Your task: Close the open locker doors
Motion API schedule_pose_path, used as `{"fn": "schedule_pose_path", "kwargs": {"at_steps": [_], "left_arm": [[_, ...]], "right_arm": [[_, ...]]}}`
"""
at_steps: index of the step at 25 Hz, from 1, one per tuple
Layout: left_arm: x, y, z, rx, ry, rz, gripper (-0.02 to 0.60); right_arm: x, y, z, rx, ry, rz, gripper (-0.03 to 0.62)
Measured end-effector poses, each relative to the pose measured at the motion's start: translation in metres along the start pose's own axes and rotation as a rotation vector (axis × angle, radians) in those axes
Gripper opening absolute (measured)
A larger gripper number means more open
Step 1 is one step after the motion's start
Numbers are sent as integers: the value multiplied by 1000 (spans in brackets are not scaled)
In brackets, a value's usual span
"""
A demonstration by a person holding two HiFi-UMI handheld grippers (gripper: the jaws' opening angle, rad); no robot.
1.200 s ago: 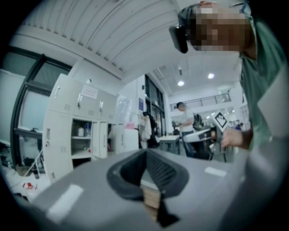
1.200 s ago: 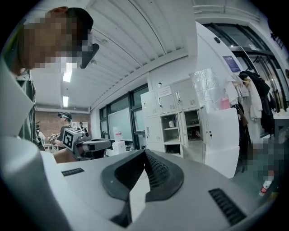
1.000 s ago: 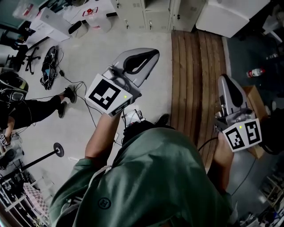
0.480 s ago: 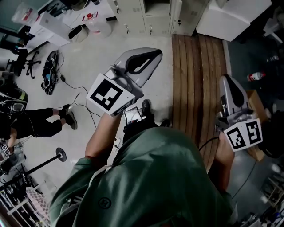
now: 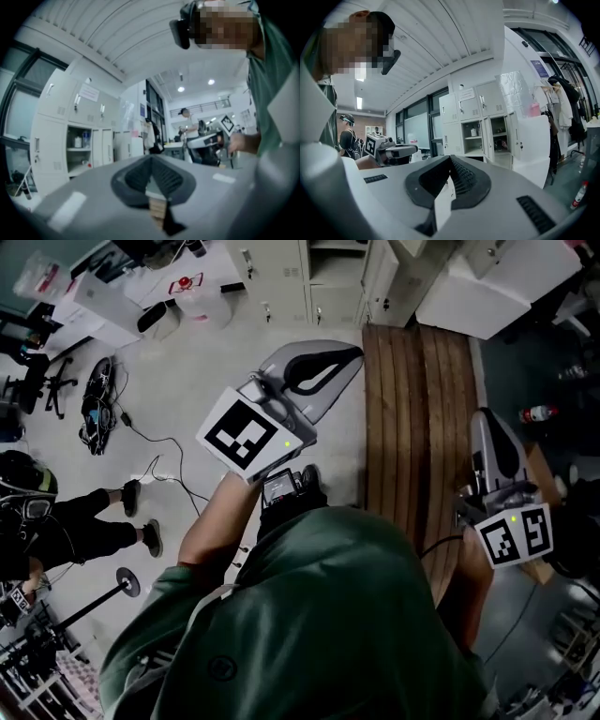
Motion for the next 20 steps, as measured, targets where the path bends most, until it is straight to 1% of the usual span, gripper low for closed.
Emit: {"fn": "schedule_pose_path", "kwargs": {"at_steps": [7, 11, 14, 20], "left_arm": [[17, -6, 40, 7, -21, -33, -3], [21, -7, 58, 14, -28, -41, -3], [15, -10, 68, 20, -25, -37, -3], [-15, -16, 87, 33, -8, 6, -2]], "right_arm": [[-39, 0, 21, 14, -23, 2, 5], [-56, 1, 24, 13, -38, 2, 5], [-67, 1, 17, 11, -36, 11, 5], [-93, 7, -14, 0, -8, 3, 5]]}}
Point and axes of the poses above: the fingertips, and each gripper's own axes: x backward along the fingers, z to its left, y out of its top, the point moved 3 cm from there along x, backward along the fingers, and after that the axes turned 9 degrees about -y, right-handed, at the moved point
